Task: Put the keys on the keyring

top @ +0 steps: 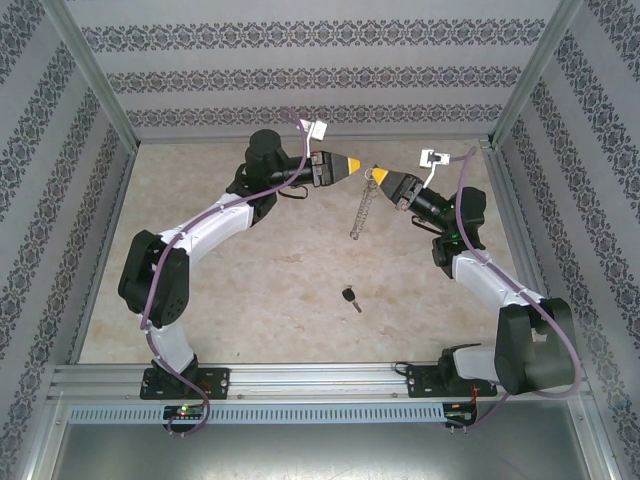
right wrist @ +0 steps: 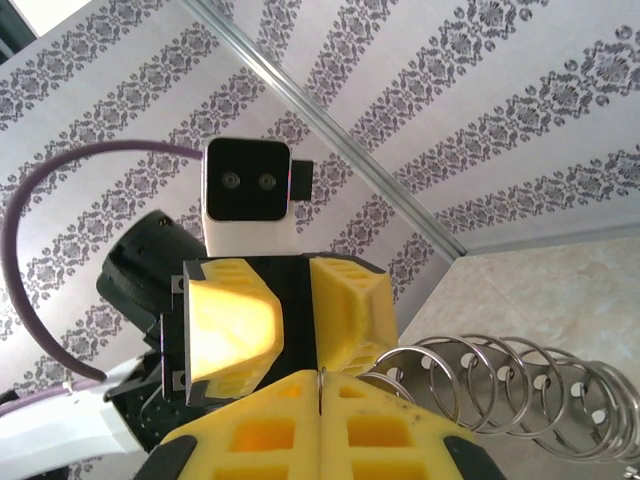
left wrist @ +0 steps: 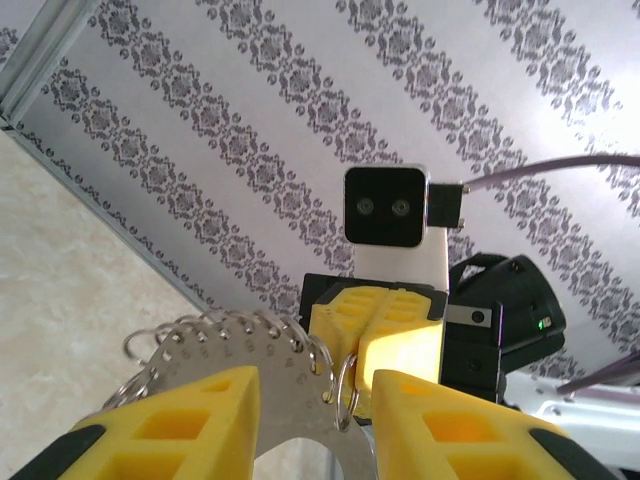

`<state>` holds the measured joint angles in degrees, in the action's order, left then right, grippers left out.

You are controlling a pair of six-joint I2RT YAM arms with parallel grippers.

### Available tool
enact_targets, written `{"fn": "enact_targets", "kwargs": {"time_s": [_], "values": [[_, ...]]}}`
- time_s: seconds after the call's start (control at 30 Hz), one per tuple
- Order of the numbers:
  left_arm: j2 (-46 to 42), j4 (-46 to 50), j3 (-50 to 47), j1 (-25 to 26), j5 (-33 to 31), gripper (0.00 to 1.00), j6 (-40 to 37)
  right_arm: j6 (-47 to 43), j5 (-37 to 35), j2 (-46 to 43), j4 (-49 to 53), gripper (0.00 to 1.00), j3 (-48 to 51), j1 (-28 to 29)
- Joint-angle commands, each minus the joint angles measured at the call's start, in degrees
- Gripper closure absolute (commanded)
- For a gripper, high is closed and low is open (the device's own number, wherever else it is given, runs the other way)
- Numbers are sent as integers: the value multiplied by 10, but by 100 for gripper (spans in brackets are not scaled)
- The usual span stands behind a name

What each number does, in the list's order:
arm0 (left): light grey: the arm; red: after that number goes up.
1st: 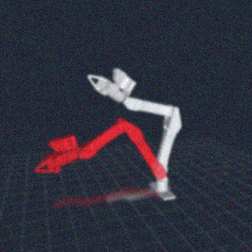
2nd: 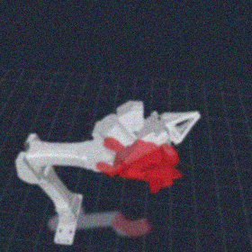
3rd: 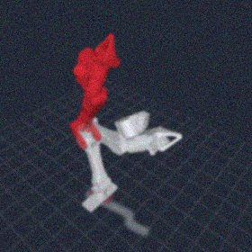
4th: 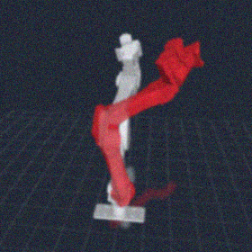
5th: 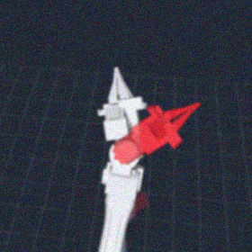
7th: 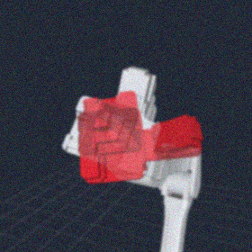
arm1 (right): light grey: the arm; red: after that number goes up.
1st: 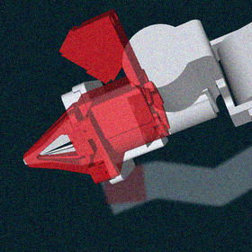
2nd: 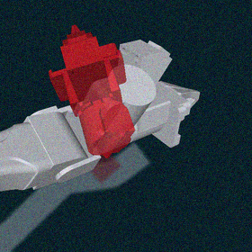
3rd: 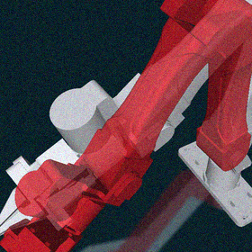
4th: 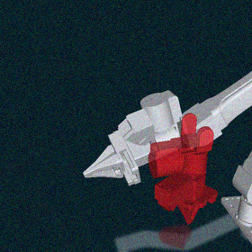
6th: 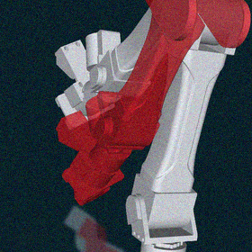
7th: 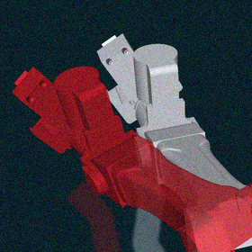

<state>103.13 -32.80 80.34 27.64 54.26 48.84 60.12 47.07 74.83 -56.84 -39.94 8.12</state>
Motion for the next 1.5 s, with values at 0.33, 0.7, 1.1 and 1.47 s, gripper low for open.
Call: {"fn": "enact_targets", "kwargs": {"time_s": [0.33,0.7,1.1,1.47], "values": [[12,-157,-5,1,-12,66,103,-7,-63,12,-79,100,-45,21],[11,-173,-10,6,-8,66,110,-6,-70,36,-80,100,-73,42],[8,-177,-14,14,-6,67,110,-4,-70,41,-79,100,-79,51],[0,-170,-20,16,-10,83,100,-4,-70,40,-78,100,-74,51]]}}
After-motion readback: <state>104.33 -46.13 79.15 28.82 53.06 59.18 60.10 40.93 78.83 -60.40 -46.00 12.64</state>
